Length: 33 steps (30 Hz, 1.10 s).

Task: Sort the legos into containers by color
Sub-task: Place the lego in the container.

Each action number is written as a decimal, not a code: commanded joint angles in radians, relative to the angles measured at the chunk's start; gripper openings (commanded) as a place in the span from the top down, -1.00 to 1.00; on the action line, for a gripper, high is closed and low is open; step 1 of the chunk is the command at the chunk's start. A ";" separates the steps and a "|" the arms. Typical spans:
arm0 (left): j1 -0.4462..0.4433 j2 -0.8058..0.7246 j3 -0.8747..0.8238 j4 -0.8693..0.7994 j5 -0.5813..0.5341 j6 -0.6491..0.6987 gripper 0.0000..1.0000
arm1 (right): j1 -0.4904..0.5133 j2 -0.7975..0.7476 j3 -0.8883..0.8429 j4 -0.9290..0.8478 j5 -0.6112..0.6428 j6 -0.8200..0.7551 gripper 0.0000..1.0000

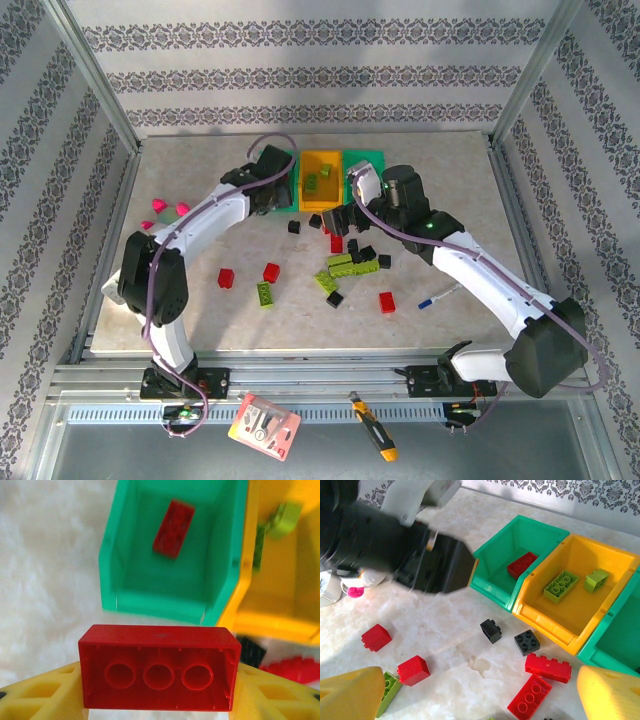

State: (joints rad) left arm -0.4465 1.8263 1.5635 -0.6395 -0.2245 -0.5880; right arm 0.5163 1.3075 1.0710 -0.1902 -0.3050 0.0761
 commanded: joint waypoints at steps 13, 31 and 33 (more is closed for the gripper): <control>0.104 0.379 0.384 0.053 0.024 0.165 -0.22 | 0.013 -0.053 -0.050 -0.004 0.008 0.023 -0.96; 0.102 0.182 0.218 0.187 0.194 0.324 -0.99 | -0.017 -0.109 -0.100 -0.165 0.275 0.229 -0.96; 0.097 0.101 0.118 0.255 0.242 0.386 -0.99 | -0.037 -0.121 -0.129 -0.197 0.329 0.288 -0.94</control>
State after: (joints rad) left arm -0.3515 2.0518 1.7626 -0.5053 -0.0677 -0.3218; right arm 0.5041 1.2182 0.9813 -0.3027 -0.1066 0.2512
